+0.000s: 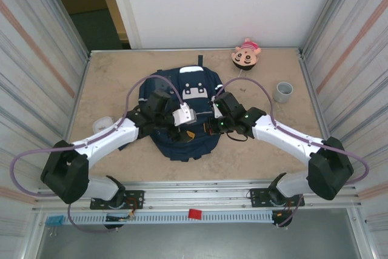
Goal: Pack the student bag
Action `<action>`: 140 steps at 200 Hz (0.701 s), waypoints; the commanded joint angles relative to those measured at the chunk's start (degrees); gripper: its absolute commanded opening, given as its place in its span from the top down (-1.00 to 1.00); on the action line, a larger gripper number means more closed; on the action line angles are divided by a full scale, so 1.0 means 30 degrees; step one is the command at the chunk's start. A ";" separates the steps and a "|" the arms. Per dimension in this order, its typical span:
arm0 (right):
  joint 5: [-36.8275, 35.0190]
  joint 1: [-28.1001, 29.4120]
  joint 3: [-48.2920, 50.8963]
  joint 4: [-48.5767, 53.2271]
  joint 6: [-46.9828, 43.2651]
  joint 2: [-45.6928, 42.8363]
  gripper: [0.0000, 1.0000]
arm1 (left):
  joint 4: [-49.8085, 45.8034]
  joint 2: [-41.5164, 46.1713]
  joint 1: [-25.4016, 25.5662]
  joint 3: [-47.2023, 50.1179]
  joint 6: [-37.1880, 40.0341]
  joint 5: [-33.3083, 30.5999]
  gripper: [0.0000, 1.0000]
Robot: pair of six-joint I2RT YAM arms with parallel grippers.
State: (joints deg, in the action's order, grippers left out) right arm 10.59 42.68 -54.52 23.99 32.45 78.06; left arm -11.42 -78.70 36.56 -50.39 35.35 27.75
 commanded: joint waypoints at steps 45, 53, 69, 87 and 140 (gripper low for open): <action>0.0630 -0.0068 0.0274 -0.0679 -0.0227 -0.0764 1.00 | 0.2870 -0.0948 0.0295 -0.0217 0.0736 -0.1783 -0.25; 0.0616 -0.0046 0.0283 -0.0726 -0.0213 -0.0795 1.00 | 0.2857 -0.1068 0.0295 -0.0267 0.0810 -0.2164 -0.15; 0.0389 -0.0098 0.0303 -0.0694 -0.0187 -0.0783 1.00 | 0.2653 -0.1086 0.0295 -0.0252 0.1160 -0.2807 0.06; -0.0222 -0.0180 0.0386 -0.0640 0.0022 -0.0681 1.00 | 0.3505 -0.0506 0.0183 0.0401 0.0889 -0.2581 0.48; -0.0688 -0.0180 0.0804 -0.1312 0.0231 -0.0520 1.00 | 0.3341 -0.0249 -0.0113 0.0363 -0.0776 0.0162 1.00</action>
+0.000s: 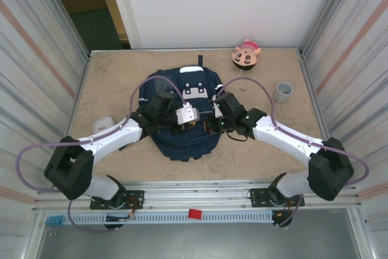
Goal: Pack the student bag
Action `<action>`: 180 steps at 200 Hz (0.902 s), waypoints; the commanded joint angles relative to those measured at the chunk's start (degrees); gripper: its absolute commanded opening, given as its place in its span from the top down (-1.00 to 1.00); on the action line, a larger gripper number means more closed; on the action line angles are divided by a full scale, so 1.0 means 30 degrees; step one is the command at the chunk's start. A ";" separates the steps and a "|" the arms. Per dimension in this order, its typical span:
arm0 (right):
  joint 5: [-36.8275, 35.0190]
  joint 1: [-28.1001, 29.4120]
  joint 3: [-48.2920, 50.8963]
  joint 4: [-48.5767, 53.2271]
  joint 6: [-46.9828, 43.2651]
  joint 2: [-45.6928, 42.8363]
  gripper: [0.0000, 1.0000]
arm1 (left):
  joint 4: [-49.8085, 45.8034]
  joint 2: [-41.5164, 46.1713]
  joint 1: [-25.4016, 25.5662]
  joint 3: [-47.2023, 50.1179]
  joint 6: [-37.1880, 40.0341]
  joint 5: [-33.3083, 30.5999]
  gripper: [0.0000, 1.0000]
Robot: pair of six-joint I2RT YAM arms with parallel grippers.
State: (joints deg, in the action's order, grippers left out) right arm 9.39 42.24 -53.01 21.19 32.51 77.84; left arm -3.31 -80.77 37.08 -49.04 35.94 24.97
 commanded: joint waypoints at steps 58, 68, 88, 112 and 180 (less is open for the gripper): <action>-0.0203 -0.0025 0.0188 -0.0583 -0.0085 0.0051 0.80 | 0.1898 0.0672 -0.1022 0.0176 -0.2782 0.2981 1.00; -0.0183 -0.0020 0.0161 -0.0660 -0.0114 0.0127 0.68 | 0.1896 0.0640 -0.1051 0.0129 -0.2832 0.3041 1.00; -0.0123 -0.0021 0.0152 -0.0825 -0.0146 0.0310 0.49 | 0.1946 0.0629 -0.1095 0.0086 -0.2897 0.3232 1.00; -0.0156 -0.0028 0.0035 -0.0911 -0.0210 0.0649 0.40 | 0.1899 0.0690 -0.1166 0.0050 -0.2987 0.3596 1.00; -0.1137 -0.0300 -0.0617 -0.0229 -0.0585 0.0795 0.98 | 0.1355 0.1292 -0.1336 0.0255 -0.2796 0.2792 1.00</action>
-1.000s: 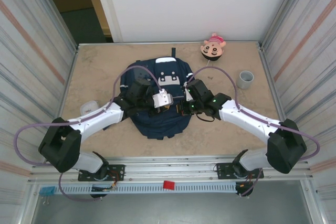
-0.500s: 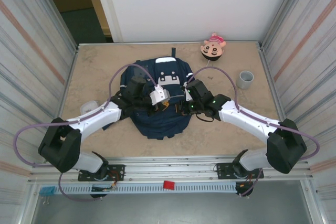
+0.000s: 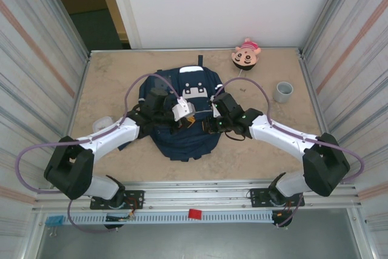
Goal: Pack the student bag
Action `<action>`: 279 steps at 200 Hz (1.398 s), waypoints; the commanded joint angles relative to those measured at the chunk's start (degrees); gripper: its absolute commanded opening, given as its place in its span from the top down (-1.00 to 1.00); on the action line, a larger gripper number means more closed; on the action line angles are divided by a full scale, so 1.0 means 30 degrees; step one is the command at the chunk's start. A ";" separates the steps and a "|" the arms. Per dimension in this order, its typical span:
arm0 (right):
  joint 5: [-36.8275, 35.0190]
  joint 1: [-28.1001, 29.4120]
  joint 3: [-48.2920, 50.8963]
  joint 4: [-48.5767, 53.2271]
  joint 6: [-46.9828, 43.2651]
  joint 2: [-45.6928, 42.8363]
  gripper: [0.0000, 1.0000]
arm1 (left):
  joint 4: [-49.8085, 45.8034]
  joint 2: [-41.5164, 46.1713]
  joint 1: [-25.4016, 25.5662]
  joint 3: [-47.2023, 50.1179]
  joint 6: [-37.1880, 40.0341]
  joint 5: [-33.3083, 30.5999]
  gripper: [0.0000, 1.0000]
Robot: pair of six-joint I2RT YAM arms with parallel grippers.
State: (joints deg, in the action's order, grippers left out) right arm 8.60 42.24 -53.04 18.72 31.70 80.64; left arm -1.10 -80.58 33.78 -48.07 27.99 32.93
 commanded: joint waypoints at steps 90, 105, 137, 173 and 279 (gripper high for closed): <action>0.1191 -0.3498 0.0574 0.1673 -0.2169 -0.2583 1.00 | -0.2364 0.3141 -0.1596 0.0887 0.1619 -0.0632 1.00; 0.1795 -0.3110 0.0497 0.1269 -0.2552 -0.2388 1.00 | -0.2690 0.3462 -0.1562 0.0802 0.1272 -0.0122 0.68; 0.2284 -0.2207 -0.0048 0.1315 -0.3137 -0.1947 1.00 | -0.3430 0.3812 0.0840 -0.0430 -0.1002 -0.0994 -0.15; 0.2379 -0.1922 -0.0116 0.1238 -0.3155 -0.1977 1.00 | -0.1461 0.2324 0.2392 -0.0844 -0.1834 -0.4175 -0.25; 0.3704 -0.2269 0.0444 0.1089 -0.3178 -0.2482 1.00 | -0.1891 -0.1691 0.2539 -0.2554 0.0217 -0.4107 0.89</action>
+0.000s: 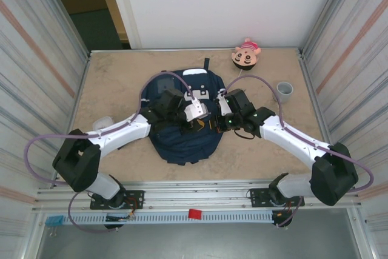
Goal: Pack the student bag
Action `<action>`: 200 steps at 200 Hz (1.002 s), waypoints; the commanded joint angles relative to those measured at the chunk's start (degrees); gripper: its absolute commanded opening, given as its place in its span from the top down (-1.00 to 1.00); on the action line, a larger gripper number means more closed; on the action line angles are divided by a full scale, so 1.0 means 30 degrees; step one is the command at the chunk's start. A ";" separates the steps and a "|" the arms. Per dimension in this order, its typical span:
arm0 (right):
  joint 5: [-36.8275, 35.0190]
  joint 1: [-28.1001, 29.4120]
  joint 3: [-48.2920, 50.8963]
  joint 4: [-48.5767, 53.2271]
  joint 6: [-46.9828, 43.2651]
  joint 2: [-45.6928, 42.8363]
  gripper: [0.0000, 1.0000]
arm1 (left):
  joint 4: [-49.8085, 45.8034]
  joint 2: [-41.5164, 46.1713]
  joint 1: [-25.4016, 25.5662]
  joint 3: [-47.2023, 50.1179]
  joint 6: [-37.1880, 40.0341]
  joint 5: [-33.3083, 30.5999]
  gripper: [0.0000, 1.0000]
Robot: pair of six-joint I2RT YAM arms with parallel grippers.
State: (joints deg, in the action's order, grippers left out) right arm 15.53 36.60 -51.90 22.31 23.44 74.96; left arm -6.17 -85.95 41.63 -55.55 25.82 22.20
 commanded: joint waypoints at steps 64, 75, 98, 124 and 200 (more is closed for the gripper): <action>0.5042 -0.0766 0.0325 -0.0946 -0.0929 0.0827 0.79 | -0.0649 0.2190 -0.1970 0.1879 0.2199 0.4483 1.00; 0.5063 -0.0689 0.0253 -0.1150 -0.0903 0.1042 0.71 | -0.0568 0.2365 -0.2061 0.2044 0.2153 0.4673 1.00; 0.4971 -0.0690 0.0082 -0.1132 -0.0929 0.1350 0.57 | -0.0385 0.2566 -0.2098 0.2166 0.1995 0.5130 1.00; 0.4903 -0.0701 0.0081 -0.1092 -0.0972 0.1417 0.51 | -0.0143 0.2649 -0.2117 0.2216 0.1855 0.5269 1.00; 0.4359 -0.0784 0.0389 -0.0769 -0.1048 0.1224 0.88 | -0.0007 0.2750 -0.2293 0.2224 0.1596 0.5027 1.00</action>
State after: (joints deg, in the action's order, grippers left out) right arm 29.89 34.48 -51.27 19.03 21.37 78.74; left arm -6.79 -80.82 35.55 -49.25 31.29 34.85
